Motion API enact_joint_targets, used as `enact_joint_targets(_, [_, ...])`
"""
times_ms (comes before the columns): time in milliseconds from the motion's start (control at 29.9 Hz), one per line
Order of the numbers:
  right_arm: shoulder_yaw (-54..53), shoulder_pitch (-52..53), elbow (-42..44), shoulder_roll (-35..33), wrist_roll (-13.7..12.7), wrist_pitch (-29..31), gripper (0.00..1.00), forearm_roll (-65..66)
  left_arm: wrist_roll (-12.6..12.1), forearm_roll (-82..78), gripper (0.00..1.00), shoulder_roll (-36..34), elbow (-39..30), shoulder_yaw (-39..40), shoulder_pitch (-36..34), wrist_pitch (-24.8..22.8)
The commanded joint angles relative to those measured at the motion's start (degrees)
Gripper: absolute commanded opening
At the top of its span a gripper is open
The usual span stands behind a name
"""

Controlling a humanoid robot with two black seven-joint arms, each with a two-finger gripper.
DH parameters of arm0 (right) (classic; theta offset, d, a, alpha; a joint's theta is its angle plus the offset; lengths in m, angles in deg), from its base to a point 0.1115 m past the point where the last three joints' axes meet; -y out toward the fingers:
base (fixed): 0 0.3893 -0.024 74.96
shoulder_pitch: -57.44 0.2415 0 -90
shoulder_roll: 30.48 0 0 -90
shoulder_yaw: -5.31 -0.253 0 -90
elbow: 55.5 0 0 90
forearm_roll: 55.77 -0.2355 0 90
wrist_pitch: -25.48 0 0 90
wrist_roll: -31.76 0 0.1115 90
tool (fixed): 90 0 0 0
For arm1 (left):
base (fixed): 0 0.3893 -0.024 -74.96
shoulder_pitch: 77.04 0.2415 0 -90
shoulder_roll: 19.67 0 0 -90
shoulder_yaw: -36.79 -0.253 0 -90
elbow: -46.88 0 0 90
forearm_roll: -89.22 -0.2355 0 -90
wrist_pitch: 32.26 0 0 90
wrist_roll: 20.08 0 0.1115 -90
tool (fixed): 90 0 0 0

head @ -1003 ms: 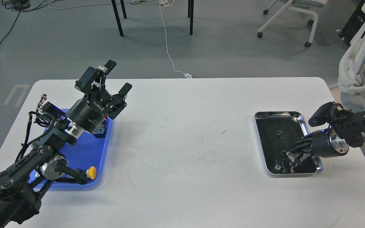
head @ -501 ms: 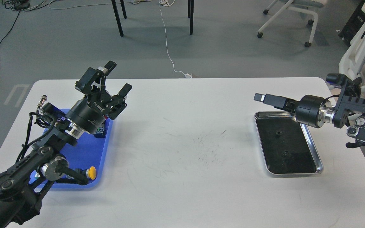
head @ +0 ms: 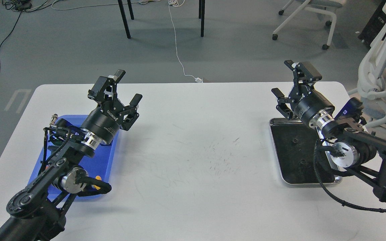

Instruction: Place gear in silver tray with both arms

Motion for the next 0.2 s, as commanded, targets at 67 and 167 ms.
enact_joint_targets(67, [-1.59,-1.23,-0.36,1.89,0.01,0.34,0.99,0.19,-0.56,-0.58,0.98,2.41,0.01,0.60,2.10,0.03])
enact_joint_targets(167, [-2.56,-1.32,-0.54,1.89,0.01,0.43,0.99,0.19,-0.65,-0.67,0.98,2.50,0.01,0.60,2.63,0.03])
